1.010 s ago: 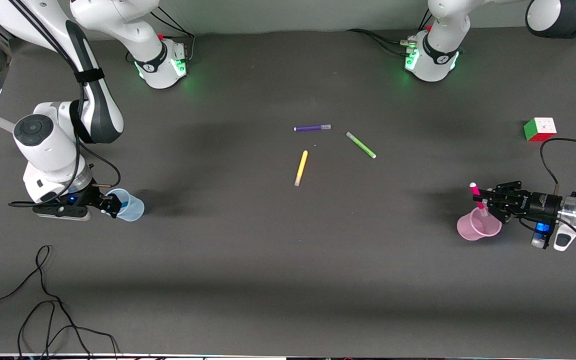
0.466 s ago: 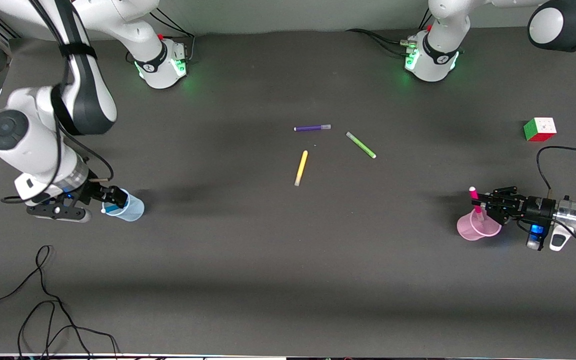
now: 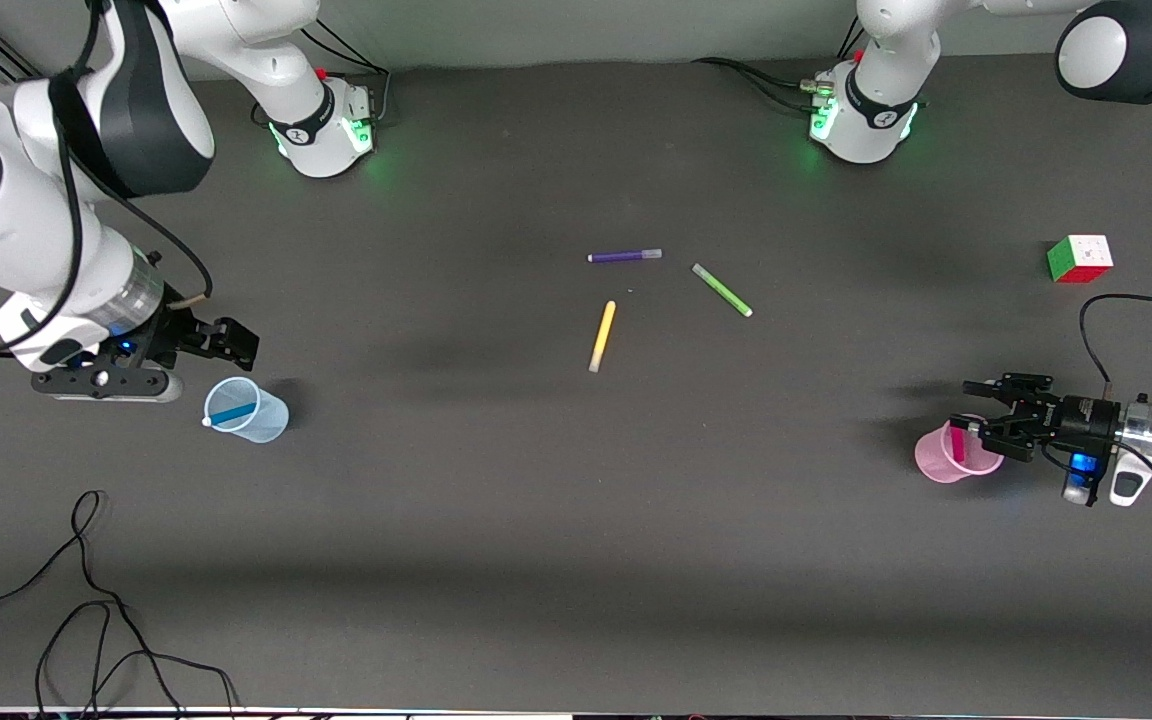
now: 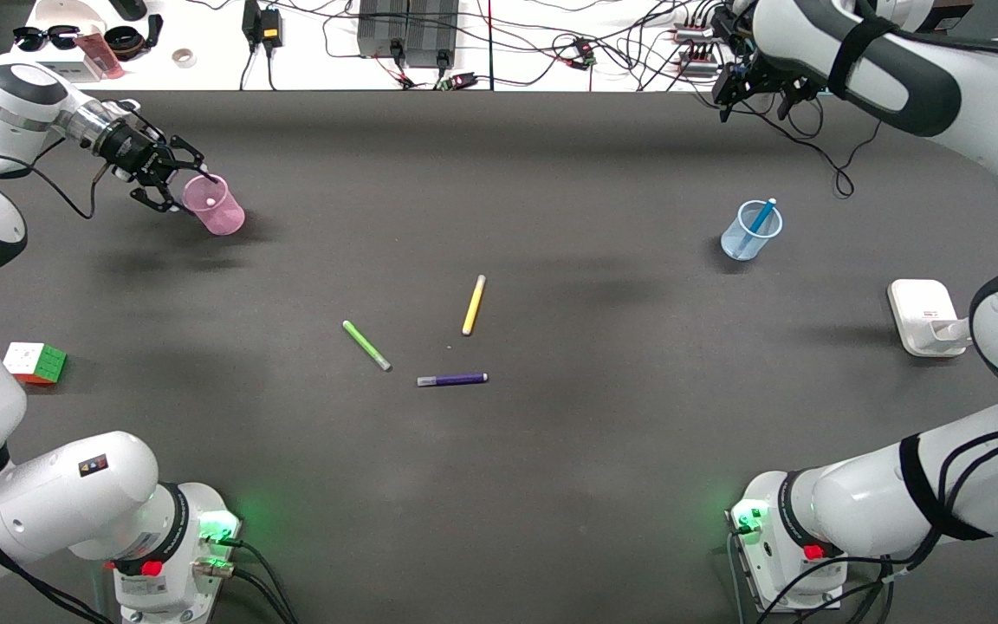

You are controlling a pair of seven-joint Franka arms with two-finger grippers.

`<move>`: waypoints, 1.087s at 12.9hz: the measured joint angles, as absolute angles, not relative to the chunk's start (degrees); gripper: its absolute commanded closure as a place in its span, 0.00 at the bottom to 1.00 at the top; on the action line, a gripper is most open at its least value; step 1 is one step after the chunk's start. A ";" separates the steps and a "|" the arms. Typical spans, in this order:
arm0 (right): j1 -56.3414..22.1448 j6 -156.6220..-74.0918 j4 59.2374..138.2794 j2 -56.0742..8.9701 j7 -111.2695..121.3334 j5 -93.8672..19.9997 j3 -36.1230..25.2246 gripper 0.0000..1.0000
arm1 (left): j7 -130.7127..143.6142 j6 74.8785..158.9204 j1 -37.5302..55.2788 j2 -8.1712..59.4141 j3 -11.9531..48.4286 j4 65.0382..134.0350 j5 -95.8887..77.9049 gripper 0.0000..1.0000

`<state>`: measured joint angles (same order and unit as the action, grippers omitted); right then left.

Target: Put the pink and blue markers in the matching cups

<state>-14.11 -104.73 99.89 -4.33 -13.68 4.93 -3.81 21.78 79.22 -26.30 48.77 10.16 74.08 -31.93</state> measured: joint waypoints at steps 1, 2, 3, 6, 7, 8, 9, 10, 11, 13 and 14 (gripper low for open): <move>-13.98 -104.43 99.35 -4.20 -13.68 4.93 -3.66 0.00 | 21.83 79.23 -26.15 48.44 10.59 73.62 -29.29 0.01; -13.82 -104.42 99.06 -4.01 -13.68 4.93 -3.63 0.00 | 21.99 79.24 -25.43 47.59 11.08 73.15 -25.76 0.01; -13.49 -104.42 98.89 -3.68 -13.68 4.93 -3.60 0.00 | 22.48 79.28 -23.86 45.94 11.33 72.89 -22.30 0.01; -10.79 -102.18 98.83 -1.53 -13.48 3.71 -2.98 0.00 | 23.98 80.79 -19.38 38.04 11.40 74.98 -14.80 0.01; -9.80 -101.10 98.83 -0.56 -13.31 1.73 -2.81 0.00 | 24.02 82.91 -18.23 34.27 11.45 77.83 -12.28 0.01; -8.87 -99.88 98.83 0.51 -13.22 0.35 -2.65 0.00 | 24.03 85.78 -16.86 29.77 11.52 81.95 -9.86 0.01; -8.21 -98.74 98.83 1.68 -13.13 -0.28 -2.58 0.00 | 24.04 89.07 -15.25 24.71 11.57 86.94 -7.63 0.01; -7.89 -97.82 98.85 2.82 -13.12 -0.48 -2.56 0.00 | 24.07 92.15 -13.48 19.20 11.62 92.31 -5.18 0.01; -7.75 -97.41 98.93 3.73 -13.11 -0.55 -2.52 0.00 | 24.06 93.93 -11.74 13.96 11.66 96.78 -2.54 0.01; -7.48 -96.98 99.08 4.59 -11.93 -0.62 -2.05 0.00 | 23.19 94.61 -9.09 4.85 11.70 101.68 0.31 0.01; -7.46 -97.12 99.21 4.53 -10.93 -0.63 -1.77 0.00 | 21.14 94.54 -8.28 0.87 11.72 102.69 0.69 0.01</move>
